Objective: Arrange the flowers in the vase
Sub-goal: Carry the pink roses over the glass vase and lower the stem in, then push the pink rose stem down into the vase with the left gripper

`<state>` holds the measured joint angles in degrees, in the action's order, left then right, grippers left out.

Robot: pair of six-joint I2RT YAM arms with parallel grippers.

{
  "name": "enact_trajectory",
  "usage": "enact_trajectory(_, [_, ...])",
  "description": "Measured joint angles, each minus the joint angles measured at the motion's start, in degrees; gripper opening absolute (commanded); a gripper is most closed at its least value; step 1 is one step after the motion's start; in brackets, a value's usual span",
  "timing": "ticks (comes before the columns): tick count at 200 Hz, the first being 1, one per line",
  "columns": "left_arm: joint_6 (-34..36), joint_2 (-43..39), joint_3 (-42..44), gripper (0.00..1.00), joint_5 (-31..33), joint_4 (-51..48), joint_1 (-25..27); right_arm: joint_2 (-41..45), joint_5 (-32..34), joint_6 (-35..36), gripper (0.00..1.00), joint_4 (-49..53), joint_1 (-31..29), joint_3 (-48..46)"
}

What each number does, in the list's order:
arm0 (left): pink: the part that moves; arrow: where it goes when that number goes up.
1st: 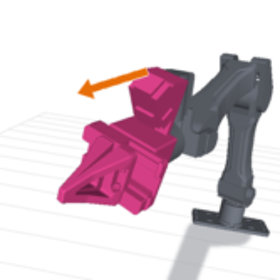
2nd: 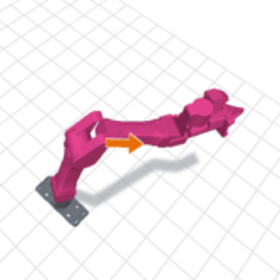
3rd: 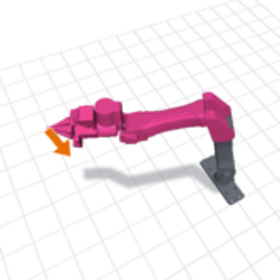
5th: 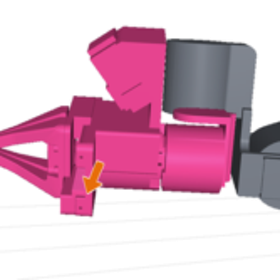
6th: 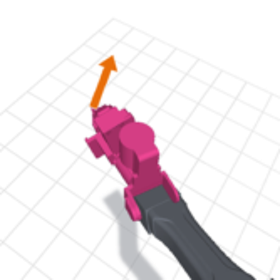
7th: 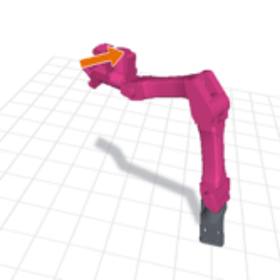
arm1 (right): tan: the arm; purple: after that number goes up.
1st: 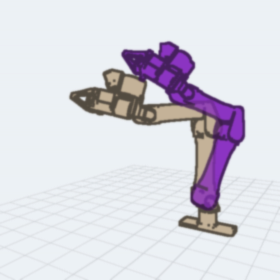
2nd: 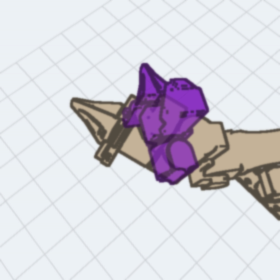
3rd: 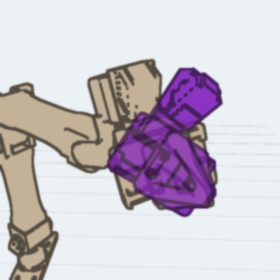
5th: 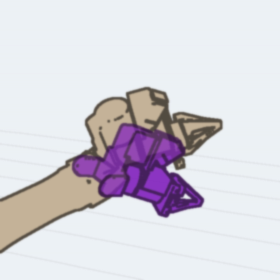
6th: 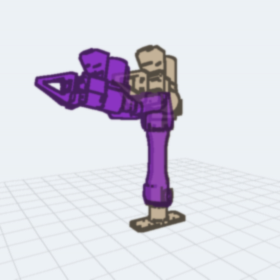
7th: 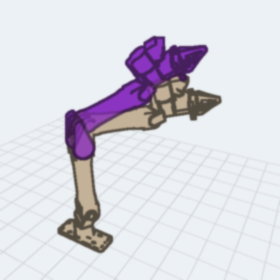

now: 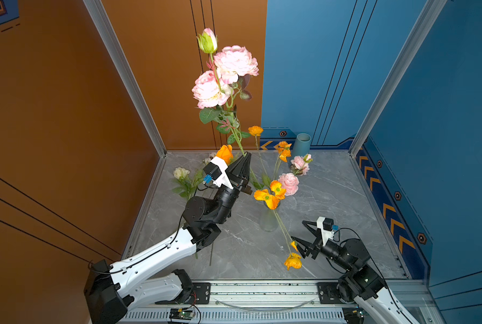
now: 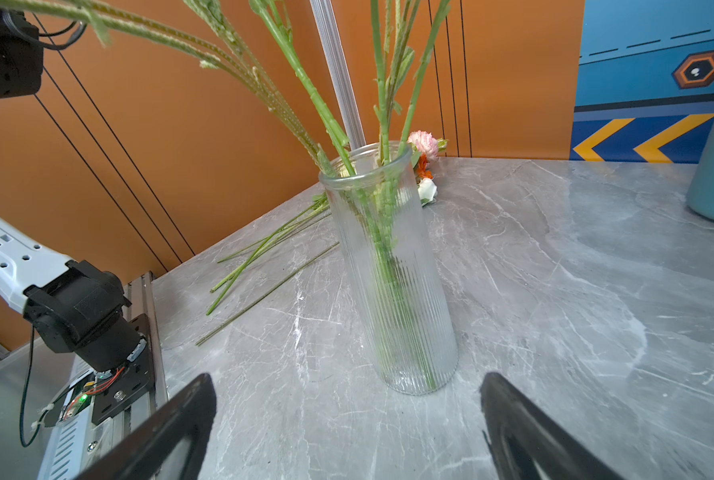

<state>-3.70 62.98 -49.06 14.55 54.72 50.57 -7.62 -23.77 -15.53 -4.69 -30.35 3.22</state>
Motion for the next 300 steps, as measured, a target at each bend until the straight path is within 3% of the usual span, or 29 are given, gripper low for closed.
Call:
enact_trajectory(135, [-0.37, 2.71, 10.36, 0.00, 3.08, 8.74, 3.67, -1.46, -0.04, 0.00, 1.00, -0.55, 0.00, 0.00])
enact_trajectory(174, [-0.35, 6.95, 11.19, 0.08, 3.52, 12.41, 5.60, -3.10, -0.22, 0.00, 1.00, -1.62, 0.00, -0.11])
enact_trajectory(229, [1.16, 7.45, 11.58, 0.34, 5.64, 13.51, 8.07, -3.39, -0.22, 0.00, 1.00, -2.51, 0.00, -0.11])
enact_trajectory(300, [1.36, 4.31, 14.10, 0.49, 7.93, 12.74, 8.17, -3.39, -0.24, 0.00, 1.00, -2.58, 0.00, -0.11])
